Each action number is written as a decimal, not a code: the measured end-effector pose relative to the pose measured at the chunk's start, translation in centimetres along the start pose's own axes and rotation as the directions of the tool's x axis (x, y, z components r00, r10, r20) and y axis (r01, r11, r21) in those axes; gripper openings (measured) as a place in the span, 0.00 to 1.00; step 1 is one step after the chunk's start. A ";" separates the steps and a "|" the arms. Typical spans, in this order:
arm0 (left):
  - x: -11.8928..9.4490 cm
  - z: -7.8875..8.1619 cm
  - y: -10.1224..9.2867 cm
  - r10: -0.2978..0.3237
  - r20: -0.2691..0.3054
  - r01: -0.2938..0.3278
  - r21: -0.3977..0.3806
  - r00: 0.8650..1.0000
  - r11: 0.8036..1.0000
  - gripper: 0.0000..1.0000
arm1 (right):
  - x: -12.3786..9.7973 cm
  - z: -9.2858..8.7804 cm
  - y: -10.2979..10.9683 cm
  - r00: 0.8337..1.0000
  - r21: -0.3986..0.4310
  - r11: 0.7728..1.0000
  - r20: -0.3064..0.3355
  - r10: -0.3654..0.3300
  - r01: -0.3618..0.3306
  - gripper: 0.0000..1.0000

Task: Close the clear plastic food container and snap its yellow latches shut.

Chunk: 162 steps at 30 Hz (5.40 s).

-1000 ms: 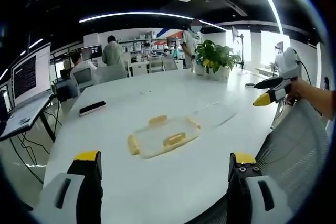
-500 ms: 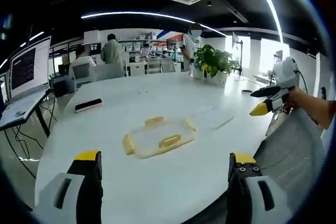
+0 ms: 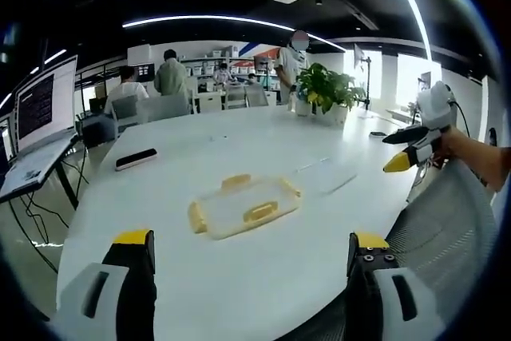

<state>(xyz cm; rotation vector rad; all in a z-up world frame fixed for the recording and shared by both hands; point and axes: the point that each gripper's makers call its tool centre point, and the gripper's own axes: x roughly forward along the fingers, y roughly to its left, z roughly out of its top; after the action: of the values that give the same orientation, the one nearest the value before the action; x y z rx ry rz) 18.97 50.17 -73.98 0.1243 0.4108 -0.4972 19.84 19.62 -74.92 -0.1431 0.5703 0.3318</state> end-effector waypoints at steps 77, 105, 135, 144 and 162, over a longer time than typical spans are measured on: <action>13.2 -2.2 7.1 -0.330 -0.600 0.603 0.333 0.729 0.725 0.66 | 13.6 4.8 10.9 0.720 -0.535 0.485 -0.449 0.530 -0.691 0.66; 14.9 -5.0 6.7 -0.368 -0.707 0.754 0.357 0.603 0.551 0.42 | 17.9 1.5 10.6 0.660 -0.506 0.424 -0.594 0.459 -0.751 0.47; 14.5 -5.0 6.0 -0.318 -0.767 0.789 0.372 0.558 0.488 0.34 | 18.2 0.6 10.5 0.606 -0.505 0.365 -0.752 0.258 -0.782 0.36; 14.4 -5.0 6.1 -0.306 -0.775 0.791 0.373 0.553 0.484 0.33 | 18.2 0.6 10.5 0.597 -0.505 0.369 -0.778 0.198 -0.780 0.35; 14.4 -4.9 6.4 -0.297 -0.774 0.778 0.367 0.559 0.509 0.33 | 18.1 0.6 10.3 0.599 -0.498 0.378 -0.769 0.223 -0.781 0.36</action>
<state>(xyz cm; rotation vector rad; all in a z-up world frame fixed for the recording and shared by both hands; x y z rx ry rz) 31.89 50.56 -84.29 0.9501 0.9430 -1.3183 30.86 34.26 -84.85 -1.0397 1.0742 1.2698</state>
